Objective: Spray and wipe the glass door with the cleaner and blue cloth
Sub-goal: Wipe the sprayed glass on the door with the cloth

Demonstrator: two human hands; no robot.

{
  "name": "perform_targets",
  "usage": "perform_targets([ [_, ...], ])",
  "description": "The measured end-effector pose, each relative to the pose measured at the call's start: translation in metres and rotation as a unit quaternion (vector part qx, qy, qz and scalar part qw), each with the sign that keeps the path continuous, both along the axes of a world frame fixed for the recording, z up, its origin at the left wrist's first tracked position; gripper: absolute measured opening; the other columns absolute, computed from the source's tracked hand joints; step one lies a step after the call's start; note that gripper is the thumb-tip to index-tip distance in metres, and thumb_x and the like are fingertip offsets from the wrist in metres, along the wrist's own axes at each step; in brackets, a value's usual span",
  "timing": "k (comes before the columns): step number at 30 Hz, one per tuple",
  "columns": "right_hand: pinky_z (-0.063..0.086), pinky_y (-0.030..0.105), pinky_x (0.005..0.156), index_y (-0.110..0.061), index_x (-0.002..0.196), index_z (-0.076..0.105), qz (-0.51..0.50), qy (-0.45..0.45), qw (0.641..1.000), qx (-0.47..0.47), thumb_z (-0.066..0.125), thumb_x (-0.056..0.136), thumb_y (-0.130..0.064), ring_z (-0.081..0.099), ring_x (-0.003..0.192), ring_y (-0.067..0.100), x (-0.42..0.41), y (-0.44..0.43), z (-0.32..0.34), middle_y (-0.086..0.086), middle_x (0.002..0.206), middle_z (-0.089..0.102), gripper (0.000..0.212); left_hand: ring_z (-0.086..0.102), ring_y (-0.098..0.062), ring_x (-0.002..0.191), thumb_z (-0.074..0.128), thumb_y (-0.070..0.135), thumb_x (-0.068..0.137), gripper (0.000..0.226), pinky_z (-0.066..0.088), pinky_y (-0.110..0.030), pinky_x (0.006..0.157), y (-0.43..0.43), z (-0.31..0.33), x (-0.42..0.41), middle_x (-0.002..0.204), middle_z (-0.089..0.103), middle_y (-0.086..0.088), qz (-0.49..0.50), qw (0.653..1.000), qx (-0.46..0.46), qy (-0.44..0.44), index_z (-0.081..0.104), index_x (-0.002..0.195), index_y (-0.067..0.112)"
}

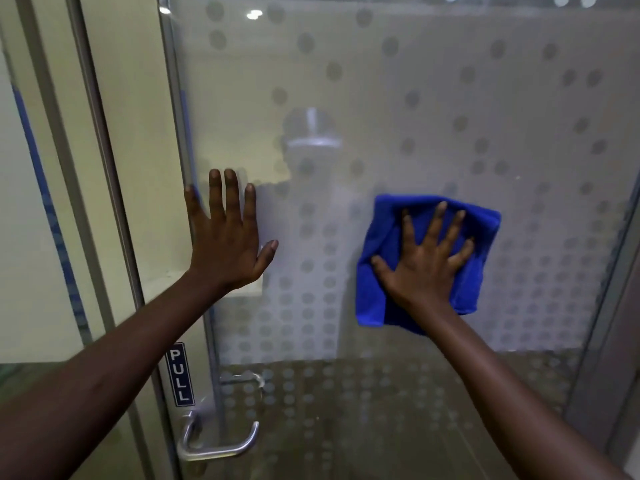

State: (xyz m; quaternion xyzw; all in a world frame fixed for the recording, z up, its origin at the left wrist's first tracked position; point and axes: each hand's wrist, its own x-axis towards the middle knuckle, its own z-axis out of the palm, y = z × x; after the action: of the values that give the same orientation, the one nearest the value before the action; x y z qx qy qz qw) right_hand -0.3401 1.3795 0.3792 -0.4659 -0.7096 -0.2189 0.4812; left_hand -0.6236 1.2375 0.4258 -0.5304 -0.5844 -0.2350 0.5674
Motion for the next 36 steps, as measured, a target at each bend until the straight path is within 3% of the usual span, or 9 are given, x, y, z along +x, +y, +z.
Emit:
perform_targets([
  [6, 0.007, 0.076, 0.104, -0.029, 0.151, 0.016, -0.019, 0.187, 0.981, -0.055, 0.031, 0.076, -0.077, 0.000, 0.144, 0.049, -0.004, 0.001, 0.111, 0.023, 0.160, 0.003, 0.090, 0.005, -0.052, 0.145, 0.038, 0.062, 0.089, 0.094, 0.005, -0.075, 0.110, 0.003, -0.002, 0.000, 0.156, 0.010, -0.035, -0.003, 1.000, 0.003, -0.004, 0.002, 0.154, 0.004],
  [10, 0.005, 0.075, 0.103, -0.032, 0.151, 0.018, -0.005, 0.124, 0.992, 0.016, 0.033, 0.075, -0.076, 0.004, 0.143, 0.051, -0.053, -0.024, 0.146, 0.023, 0.159, 0.009, 0.089, 0.005, -0.052, 0.145, 0.037, 0.062, 0.090, 0.093, 0.006, -0.075, 0.109, 0.005, -0.003, -0.002, 0.156, 0.010, -0.035, -0.002, 1.000, 0.004, -0.001, 0.004, 0.154, 0.003],
  [17, -0.001, 0.077, 0.105, -0.035, 0.152, 0.016, 0.066, -0.054, 0.990, 0.116, 0.037, 0.076, -0.079, 0.000, 0.143, 0.051, -0.081, -0.039, 0.058, 0.021, 0.160, 0.006, 0.090, 0.005, -0.051, 0.146, 0.035, 0.063, 0.090, 0.092, 0.004, -0.073, 0.111, 0.003, -0.001, -0.003, 0.157, 0.007, -0.033, 0.001, 1.000, -0.005, -0.010, 0.004, 0.154, 0.004],
  [22, 0.000, 0.079, 0.103, -0.036, 0.152, 0.012, 0.067, -0.130, 0.985, 0.086, 0.042, 0.074, -0.079, -0.005, 0.143, 0.050, -0.041, -0.023, -0.039, 0.020, 0.160, -0.007, 0.094, 0.005, -0.052, 0.145, 0.035, 0.066, 0.090, 0.094, 0.004, -0.074, 0.110, -0.002, 0.000, 0.000, 0.157, 0.008, -0.034, 0.005, 0.999, -0.020, -0.025, 0.005, 0.154, 0.004],
  [25, 0.003, 0.079, 0.103, -0.034, 0.150, 0.020, 0.042, -0.132, 0.990, 0.021, 0.043, 0.069, -0.080, -0.004, 0.143, 0.050, -0.005, -0.011, -0.071, 0.022, 0.159, -0.005, 0.096, 0.006, -0.052, 0.145, 0.034, 0.067, 0.090, 0.094, 0.005, -0.074, 0.110, -0.004, 0.001, 0.004, 0.157, 0.009, -0.034, 0.008, 0.999, -0.032, -0.037, 0.005, 0.154, 0.004],
  [29, 0.009, 0.080, 0.100, -0.028, 0.144, 0.028, 0.014, -0.072, 0.994, -0.074, 0.042, 0.063, -0.078, 0.003, 0.142, 0.050, 0.033, -0.002, -0.068, 0.027, 0.157, 0.005, 0.096, 0.006, -0.052, 0.145, 0.033, 0.068, 0.090, 0.094, 0.004, -0.074, 0.110, -0.008, 0.003, 0.008, 0.157, 0.010, -0.034, 0.015, 0.998, -0.045, -0.051, 0.004, 0.154, 0.005],
  [33, 0.002, 0.074, 0.107, -0.031, 0.148, 0.013, -0.004, 0.084, 0.985, -0.151, 0.041, 0.065, -0.080, -0.009, 0.144, 0.045, 0.046, 0.003, -0.027, 0.021, 0.160, -0.007, 0.101, 0.005, -0.051, 0.145, 0.031, 0.068, 0.090, 0.093, 0.004, -0.074, 0.110, -0.012, 0.004, 0.014, 0.157, 0.009, -0.034, 0.033, 0.996, -0.060, -0.062, 0.003, 0.153, 0.005],
  [36, 0.003, 0.074, 0.107, -0.028, 0.150, 0.015, 0.005, 0.182, 0.970, -0.160, 0.041, 0.067, -0.080, -0.008, 0.145, 0.043, 0.036, -0.001, 0.020, 0.020, 0.161, -0.005, 0.101, 0.006, -0.051, 0.145, 0.028, 0.068, 0.091, 0.092, 0.004, -0.074, 0.110, -0.015, 0.006, 0.024, 0.157, 0.010, -0.034, 0.042, 0.993, -0.070, -0.087, 0.006, 0.153, 0.004],
])
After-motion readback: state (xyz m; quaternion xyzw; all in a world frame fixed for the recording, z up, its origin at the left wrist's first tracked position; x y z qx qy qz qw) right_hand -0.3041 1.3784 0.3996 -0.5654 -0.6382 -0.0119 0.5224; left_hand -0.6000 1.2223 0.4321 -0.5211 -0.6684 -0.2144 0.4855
